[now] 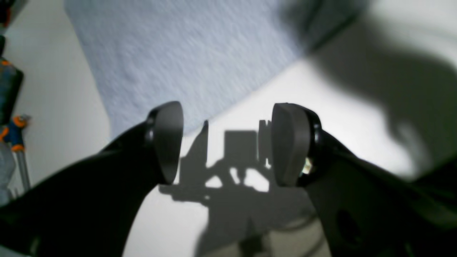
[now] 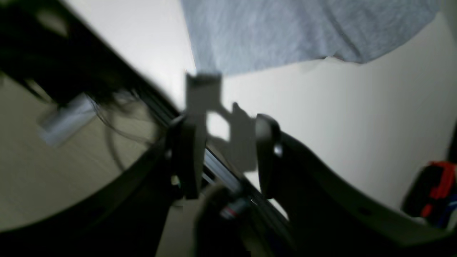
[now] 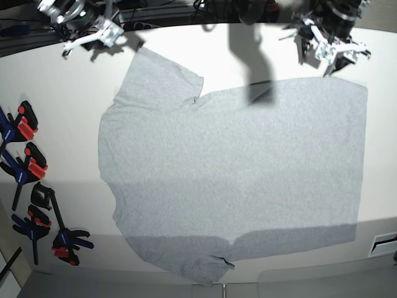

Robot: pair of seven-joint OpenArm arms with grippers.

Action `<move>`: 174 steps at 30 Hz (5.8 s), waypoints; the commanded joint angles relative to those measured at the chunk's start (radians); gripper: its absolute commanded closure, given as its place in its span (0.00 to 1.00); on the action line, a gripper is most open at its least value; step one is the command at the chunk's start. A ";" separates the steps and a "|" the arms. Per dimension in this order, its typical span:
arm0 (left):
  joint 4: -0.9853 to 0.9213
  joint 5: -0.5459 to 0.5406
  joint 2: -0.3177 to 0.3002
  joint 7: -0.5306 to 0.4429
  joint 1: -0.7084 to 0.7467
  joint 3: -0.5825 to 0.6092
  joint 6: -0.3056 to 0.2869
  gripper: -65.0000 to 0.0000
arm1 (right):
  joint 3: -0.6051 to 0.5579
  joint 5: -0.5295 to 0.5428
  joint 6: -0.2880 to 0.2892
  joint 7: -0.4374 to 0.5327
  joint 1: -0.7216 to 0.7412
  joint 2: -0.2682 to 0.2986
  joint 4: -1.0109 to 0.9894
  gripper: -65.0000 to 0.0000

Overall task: Fold the T-shirt properly
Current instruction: 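Lower both grippers to the shoulder corners of the grey T-shirt, then grasp the shoulders and drag them toward the hem with both grippers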

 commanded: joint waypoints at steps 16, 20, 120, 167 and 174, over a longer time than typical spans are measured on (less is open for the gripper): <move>0.018 -0.076 -0.029 0.022 -0.097 -0.004 0.005 0.46 | -0.375 -0.413 -0.302 -0.031 0.178 0.002 -0.114 0.66; 0.018 -0.076 -0.028 0.021 -0.097 -0.004 0.005 0.46 | -0.427 -0.393 -0.302 -0.015 0.268 0.002 -0.194 0.66; -0.395 0.312 -0.338 -0.010 -0.452 0.297 0.239 1.00 | -0.639 -0.294 -0.646 -0.008 0.872 -0.108 -0.252 1.00; -1.235 0.061 -0.216 -0.377 -1.044 0.297 0.110 1.00 | -0.625 -0.116 -0.487 0.152 1.728 -0.530 -1.402 1.00; -1.257 0.062 -0.217 -0.396 -1.103 0.297 0.110 1.00 | -0.625 -0.112 -0.487 0.210 1.731 -0.533 -1.484 1.00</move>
